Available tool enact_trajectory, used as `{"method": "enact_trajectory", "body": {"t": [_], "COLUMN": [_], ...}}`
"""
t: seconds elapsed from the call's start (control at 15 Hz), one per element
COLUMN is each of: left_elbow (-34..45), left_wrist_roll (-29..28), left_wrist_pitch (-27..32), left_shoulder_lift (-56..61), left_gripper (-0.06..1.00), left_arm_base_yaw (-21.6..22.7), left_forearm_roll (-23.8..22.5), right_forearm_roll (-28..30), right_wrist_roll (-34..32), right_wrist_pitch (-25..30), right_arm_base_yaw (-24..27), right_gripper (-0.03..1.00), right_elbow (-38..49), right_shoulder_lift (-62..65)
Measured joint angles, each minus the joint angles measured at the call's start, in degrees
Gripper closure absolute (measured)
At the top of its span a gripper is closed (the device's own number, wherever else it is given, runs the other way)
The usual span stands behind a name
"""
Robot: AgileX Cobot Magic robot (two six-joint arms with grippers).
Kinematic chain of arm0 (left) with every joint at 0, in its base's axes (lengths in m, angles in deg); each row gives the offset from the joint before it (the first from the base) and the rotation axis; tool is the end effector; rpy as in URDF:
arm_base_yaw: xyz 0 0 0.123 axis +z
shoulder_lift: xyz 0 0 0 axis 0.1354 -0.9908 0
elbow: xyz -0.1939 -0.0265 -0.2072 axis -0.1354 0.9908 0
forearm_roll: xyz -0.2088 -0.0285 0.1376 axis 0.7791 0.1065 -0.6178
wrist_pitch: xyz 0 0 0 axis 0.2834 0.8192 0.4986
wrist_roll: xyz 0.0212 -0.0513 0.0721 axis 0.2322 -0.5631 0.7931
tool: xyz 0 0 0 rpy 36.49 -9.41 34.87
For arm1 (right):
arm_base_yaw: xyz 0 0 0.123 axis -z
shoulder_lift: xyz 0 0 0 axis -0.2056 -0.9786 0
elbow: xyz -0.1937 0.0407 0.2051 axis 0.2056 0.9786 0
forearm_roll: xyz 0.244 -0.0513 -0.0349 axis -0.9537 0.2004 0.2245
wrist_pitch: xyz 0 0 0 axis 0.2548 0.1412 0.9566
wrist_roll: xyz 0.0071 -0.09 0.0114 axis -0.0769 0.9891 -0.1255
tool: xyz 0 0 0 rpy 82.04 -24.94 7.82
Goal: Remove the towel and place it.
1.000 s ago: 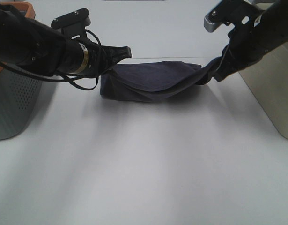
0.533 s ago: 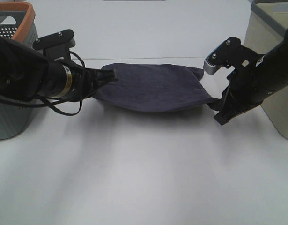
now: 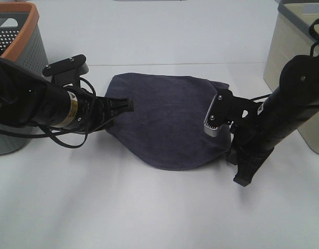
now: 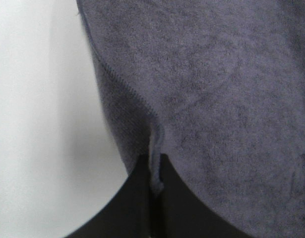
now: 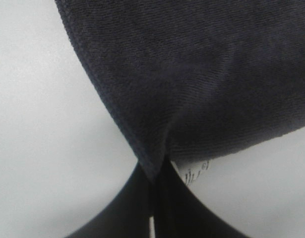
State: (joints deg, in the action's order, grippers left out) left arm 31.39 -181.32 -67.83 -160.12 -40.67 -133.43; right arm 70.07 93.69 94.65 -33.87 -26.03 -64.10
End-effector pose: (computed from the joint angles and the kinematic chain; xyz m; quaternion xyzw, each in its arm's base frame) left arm 0.2957 -0.1901 0.1382 -0.0321 0.9380 -0.1932 0.2859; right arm 0.2806 0.1183 0.1242 -0.5446 0.8194 -0.0108 0.1787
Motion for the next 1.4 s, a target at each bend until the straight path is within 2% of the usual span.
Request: {"method": "enact_trajectory", "body": {"t": [0.2,0.27,0.33,0.53,0.6,0.67,0.87,1.0,1.13,1.2,1.4], "left_elbow": [0.0,0.0,0.0,0.0,0.0,0.0,0.0,0.0,-1.4,-3.0,-8.9], "left_wrist_roll": [1.7,2.5,3.8,4.9,5.0,5.1,5.2,5.2,5.4,5.6,4.5], "left_wrist_pitch": [0.7,0.5,-0.1,-0.2,-0.5,-0.5,-0.5,-1.1,-3.2,-6.5,-17.1], "left_shoulder_lift": [0.0,0.0,0.0,0.0,0.0,0.0,1.9,4.9,6.1,6.1,6.1], "left_gripper": [0.93,0.88,0.78,0.29,0.17,0.12,0.09,0.08,0.09,0.09,0.10], "left_arm_base_yaw": [0.0,0.0,0.0,0.0,0.0,0.0,0.0,0.0,0.2,0.9,7.0], "left_forearm_roll": [0.0,0.0,0.0,0.0,0.0,0.0,-0.1,-1.0,-2.3,-3.0,-4.8], "right_forearm_roll": [0.2,0.2,0.2,0.3,0.3,0.3,4.1,6.7,7.3,7.7,9.5], "right_wrist_roll": [-1.7,-2.2,-3.0,-5.3,-6.3,-6.6,-8.4,-13.3,-21.7,-27.4,-40.9], "right_wrist_pitch": [-0.1,0.1,0.6,1.1,1.2,1.9,7.6,8.8,6.6,5.1,6.3], "right_arm_base_yaw": [0.0,0.0,0.0,0.0,0.0,0.0,0.0,0.0,0.0,0.0,0.0], "right_gripper": [0.94,0.89,0.78,0.28,0.20,0.16,0.13,0.13,0.13,0.13,0.14], "right_elbow": [0.0,0.0,0.0,0.0,0.0,0.0,0.0,0.0,0.0,-0.3,-6.8], "right_shoulder_lift": [-0.2,-0.2,-0.2,-0.2,-0.2,-0.2,1.2,5.2,10.5,12.4,15.2]}}
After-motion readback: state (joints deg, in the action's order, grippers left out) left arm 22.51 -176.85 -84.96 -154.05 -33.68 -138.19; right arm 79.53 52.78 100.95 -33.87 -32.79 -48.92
